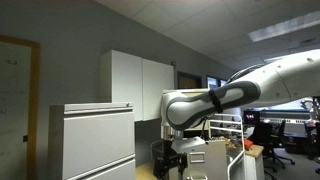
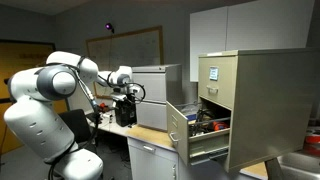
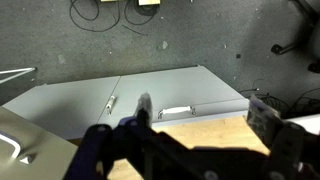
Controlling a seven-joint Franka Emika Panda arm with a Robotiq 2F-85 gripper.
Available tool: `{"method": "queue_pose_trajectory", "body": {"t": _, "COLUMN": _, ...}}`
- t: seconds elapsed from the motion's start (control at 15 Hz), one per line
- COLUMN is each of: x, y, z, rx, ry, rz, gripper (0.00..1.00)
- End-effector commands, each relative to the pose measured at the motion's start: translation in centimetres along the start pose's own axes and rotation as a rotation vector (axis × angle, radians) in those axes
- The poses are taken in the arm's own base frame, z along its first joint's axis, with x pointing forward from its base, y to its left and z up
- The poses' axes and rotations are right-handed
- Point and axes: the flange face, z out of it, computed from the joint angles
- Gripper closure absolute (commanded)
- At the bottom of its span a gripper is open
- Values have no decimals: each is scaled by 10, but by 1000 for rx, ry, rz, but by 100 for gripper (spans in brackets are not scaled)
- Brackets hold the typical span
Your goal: Close the bottom drawer of the file cabinet
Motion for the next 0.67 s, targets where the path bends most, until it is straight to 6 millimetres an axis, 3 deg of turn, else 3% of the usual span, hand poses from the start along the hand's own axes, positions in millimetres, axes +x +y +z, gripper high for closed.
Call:
{"method": "queue_pose_trajectory", "body": {"t": 0.0, "x": 0, "y": 0, "z": -1, "rx": 0, "ry": 2, "rz": 0, "gripper": 0}}
{"method": "queue_pose_trajectory", "body": {"t": 0.6, "x": 1, "y": -1, "z": -1, "rx": -11, "ry": 5, "rz": 0, "gripper": 0}}
